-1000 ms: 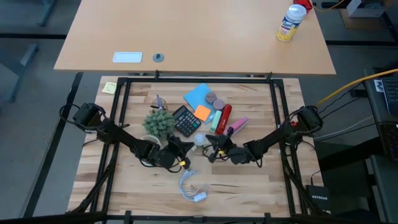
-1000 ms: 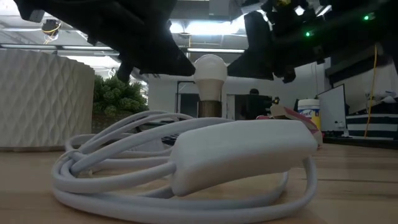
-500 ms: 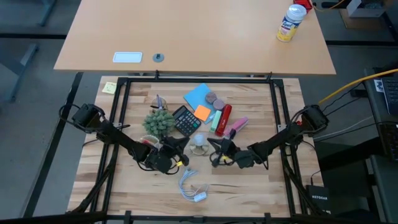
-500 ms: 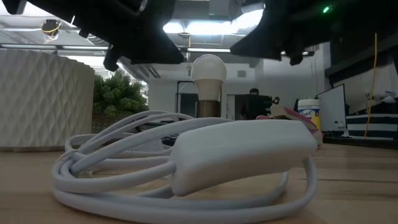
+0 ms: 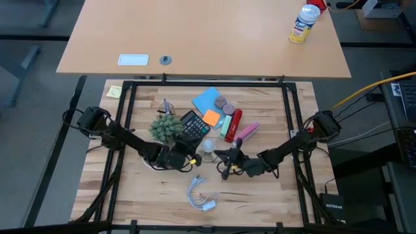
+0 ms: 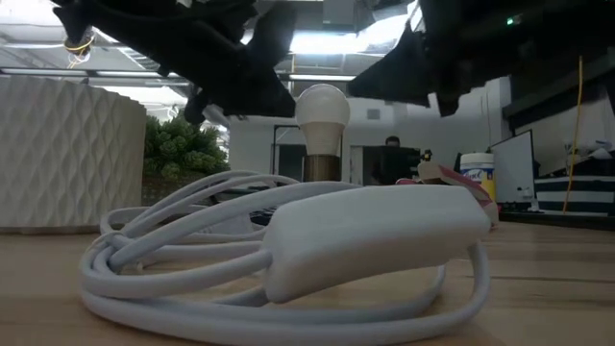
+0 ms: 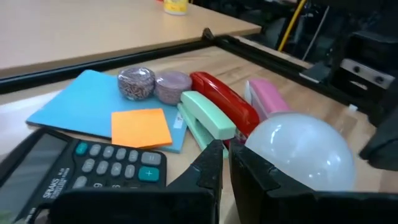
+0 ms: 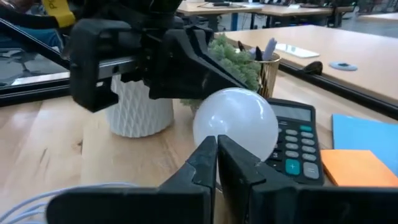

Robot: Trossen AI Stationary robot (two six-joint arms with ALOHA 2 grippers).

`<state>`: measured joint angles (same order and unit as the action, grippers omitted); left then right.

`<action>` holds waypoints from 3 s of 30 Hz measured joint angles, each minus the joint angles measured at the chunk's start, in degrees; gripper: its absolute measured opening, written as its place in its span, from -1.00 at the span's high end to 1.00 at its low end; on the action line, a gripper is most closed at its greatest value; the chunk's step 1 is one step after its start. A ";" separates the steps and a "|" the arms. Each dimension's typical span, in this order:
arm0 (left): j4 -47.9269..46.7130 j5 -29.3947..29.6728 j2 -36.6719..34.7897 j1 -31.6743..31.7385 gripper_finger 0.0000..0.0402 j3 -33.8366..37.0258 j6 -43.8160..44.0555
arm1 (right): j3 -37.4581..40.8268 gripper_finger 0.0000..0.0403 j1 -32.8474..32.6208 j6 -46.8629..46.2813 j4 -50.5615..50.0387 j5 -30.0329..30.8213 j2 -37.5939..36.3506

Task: Screw lightbulb
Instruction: Remove the lightbulb from the lamp

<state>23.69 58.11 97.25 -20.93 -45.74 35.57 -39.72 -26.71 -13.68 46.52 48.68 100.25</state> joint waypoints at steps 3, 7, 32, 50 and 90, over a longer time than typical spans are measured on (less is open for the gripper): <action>0.03 -1.41 0.00 0.03 0.89 0.00 -0.97 | 0.00 0.90 1.19 -0.11 -0.07 -0.83 0.02; -0.05 -2.70 -0.02 -0.80 0.89 0.02 -1.09 | 0.00 0.90 2.25 -0.19 -0.09 -0.80 0.02; -0.27 -3.39 -0.07 -5.77 0.89 0.02 1.91 | 0.07 0.90 4.26 5.11 -0.56 7.10 0.04; -0.37 7.19 -0.07 -3.74 0.89 0.02 1.79 | 0.00 0.90 -5.09 7.96 3.26 3.83 -0.76; -0.25 -0.87 0.00 -6.94 0.89 -0.04 1.94 | 0.07 0.90 5.11 6.36 -3.06 1.44 -1.58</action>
<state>23.45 57.25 97.25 -27.87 -45.78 37.52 -39.66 -21.60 -7.32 43.47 50.12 98.66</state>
